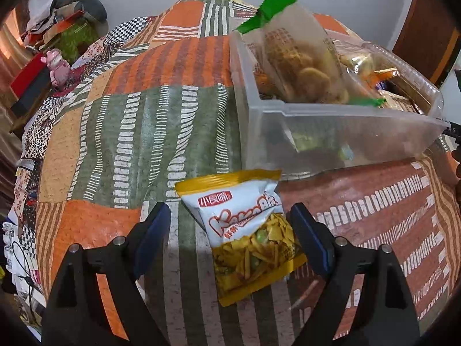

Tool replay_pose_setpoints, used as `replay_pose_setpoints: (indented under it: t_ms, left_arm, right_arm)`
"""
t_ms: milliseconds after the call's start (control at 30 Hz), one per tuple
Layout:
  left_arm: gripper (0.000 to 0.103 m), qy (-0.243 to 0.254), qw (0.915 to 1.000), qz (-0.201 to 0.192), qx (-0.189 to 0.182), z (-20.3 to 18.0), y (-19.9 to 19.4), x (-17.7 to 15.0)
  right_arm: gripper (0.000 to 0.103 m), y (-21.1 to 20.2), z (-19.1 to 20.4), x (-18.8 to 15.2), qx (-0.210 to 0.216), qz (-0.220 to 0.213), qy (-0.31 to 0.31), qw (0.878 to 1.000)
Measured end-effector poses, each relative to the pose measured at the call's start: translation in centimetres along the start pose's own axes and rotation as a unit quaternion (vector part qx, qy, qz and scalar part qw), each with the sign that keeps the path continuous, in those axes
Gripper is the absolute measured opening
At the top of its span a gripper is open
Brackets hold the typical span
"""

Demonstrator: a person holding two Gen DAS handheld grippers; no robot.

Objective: Organize snacks
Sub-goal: 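Grasp the yellow chip bag with the left gripper while the right gripper grasps the red snack bag, then lower the yellow chip bag and red snack bag into the clear box, open both grippers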

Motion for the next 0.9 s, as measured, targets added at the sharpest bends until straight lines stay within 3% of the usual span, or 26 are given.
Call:
replay_pose_setpoints:
  t_ms: [100,167,233,533,900]
  left_arm:
    - [0.072,-0.001,1.0000,-0.005,0.004,0.0,-0.3,-0.2]
    - [0.055,0.004,0.9999,-0.006,0.009,-0.2,-0.7,-0.7]
    - [0.048,0.009,0.9998,-0.007,0.015,0.0,-1.0,-1.0]
    - [0.045,-0.018,0.9994,-0.026,0.012,1.7,-4.1,-1.4]
    - [0.045,-0.018,0.9938,-0.110,0.000,1.3,-10.5,2.7]
  right_arm:
    - [0.069,-0.3,-0.1,-0.3,0.003,-0.002,0.005,1.000]
    - [0.069,-0.7,0.1,-0.6,0.006,-0.004,0.003,1.000]
    - [0.068,-1.3,0.4,-1.0,0.007,-0.007,0.002,1.000]
    - [0.068,-5.3,0.9,-1.0,0.008,-0.047,0.008,0.999]
    - [0.069,-10.8,3.6,1.2,0.049,-0.123,-0.001,0.991]
Point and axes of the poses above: each gripper's, at about its wrist camera, not at the fingertips, and y roughly the way its jaws point, z to its left, x to its top, the point moved 1 cm from there along y, roughly the way its jaws point, and after that the axes turned 2 degrees about -y, right-handed, at the moved point
